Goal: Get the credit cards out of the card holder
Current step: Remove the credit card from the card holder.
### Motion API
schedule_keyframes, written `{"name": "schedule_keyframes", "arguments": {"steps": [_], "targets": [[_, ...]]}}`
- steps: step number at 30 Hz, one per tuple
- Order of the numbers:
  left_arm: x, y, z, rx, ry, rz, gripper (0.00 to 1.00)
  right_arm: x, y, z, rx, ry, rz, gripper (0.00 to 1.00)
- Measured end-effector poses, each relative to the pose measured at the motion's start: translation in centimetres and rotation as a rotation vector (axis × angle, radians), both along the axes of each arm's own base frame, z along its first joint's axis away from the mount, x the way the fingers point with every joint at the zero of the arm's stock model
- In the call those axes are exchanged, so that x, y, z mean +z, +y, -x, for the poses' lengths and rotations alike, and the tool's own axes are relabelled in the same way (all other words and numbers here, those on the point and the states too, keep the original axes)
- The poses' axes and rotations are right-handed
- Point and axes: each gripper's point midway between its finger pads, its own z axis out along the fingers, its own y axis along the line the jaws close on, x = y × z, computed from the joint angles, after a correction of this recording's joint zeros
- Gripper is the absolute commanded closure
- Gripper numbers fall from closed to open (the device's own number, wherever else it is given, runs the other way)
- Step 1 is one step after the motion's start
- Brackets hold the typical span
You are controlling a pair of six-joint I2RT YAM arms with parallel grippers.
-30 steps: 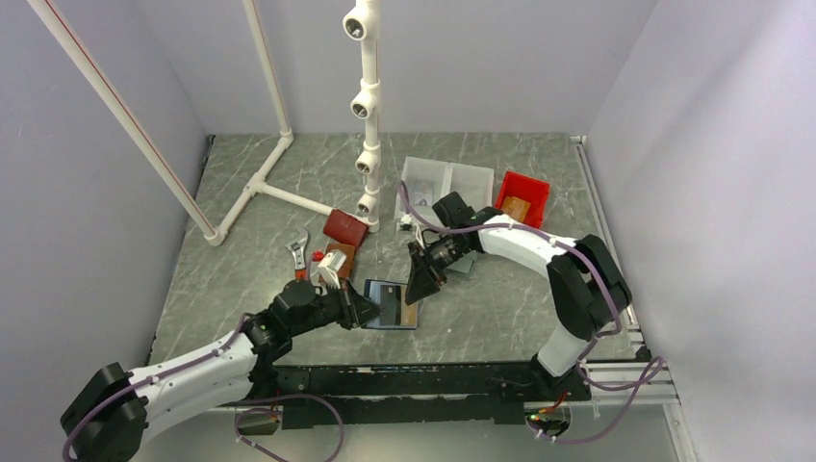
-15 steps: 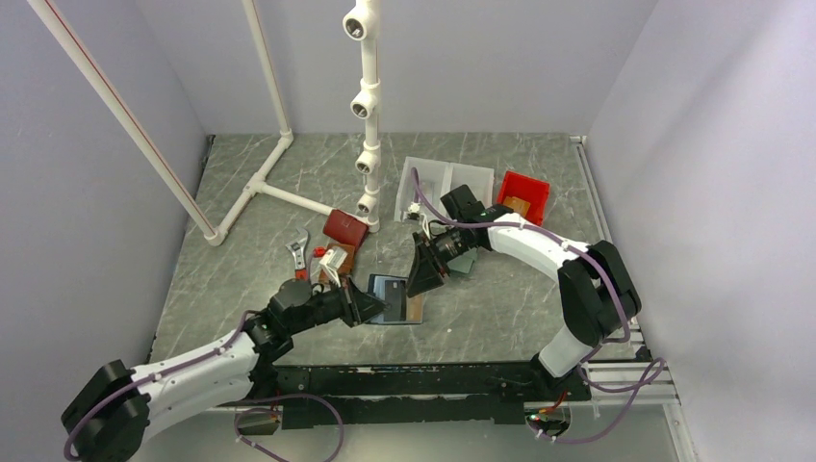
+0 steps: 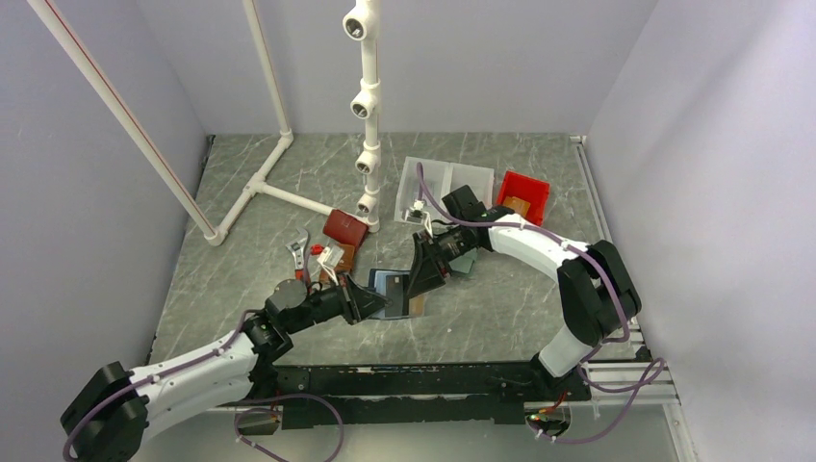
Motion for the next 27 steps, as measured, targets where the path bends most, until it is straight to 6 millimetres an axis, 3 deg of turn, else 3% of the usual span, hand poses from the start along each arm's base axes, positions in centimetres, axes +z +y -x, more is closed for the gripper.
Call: {"name": "schedule_keyframes", "arguments": {"steps": [13, 15, 19, 21, 23, 27], "targets": [[1.3, -0.2, -0.1, -0.003, -0.034, 0.043, 1.0, 0.2, 0.1, 0.0, -0.005, 0.044, -0.019, 0.9], [1.4, -0.2, -0.1, -0.003, -0.037, 0.045, 0.93, 0.2, 0.1, 0.0, -0.003, 0.053, -0.024, 1.0], [1.2, -0.2, -0.2, 0.002, -0.034, 0.041, 0.72, 0.5, 0.0, 0.2, 0.003, 0.073, -0.037, 1.0], [1.4, -0.1, -0.2, 0.004, -0.035, 0.045, 0.68, 0.5, 0.0, 0.2, 0.003, 0.068, -0.037, 1.0], [1.5, 0.0, -0.2, 0.011, -0.036, 0.046, 0.72, 0.2, -0.1, 0.2, 0.003, 0.055, -0.034, 1.0], [1.7, 0.7, -0.4, 0.047, -0.033, 0.044, 0.98, -0.5, -0.3, -0.2, -0.006, 0.034, -0.012, 1.0]]}}
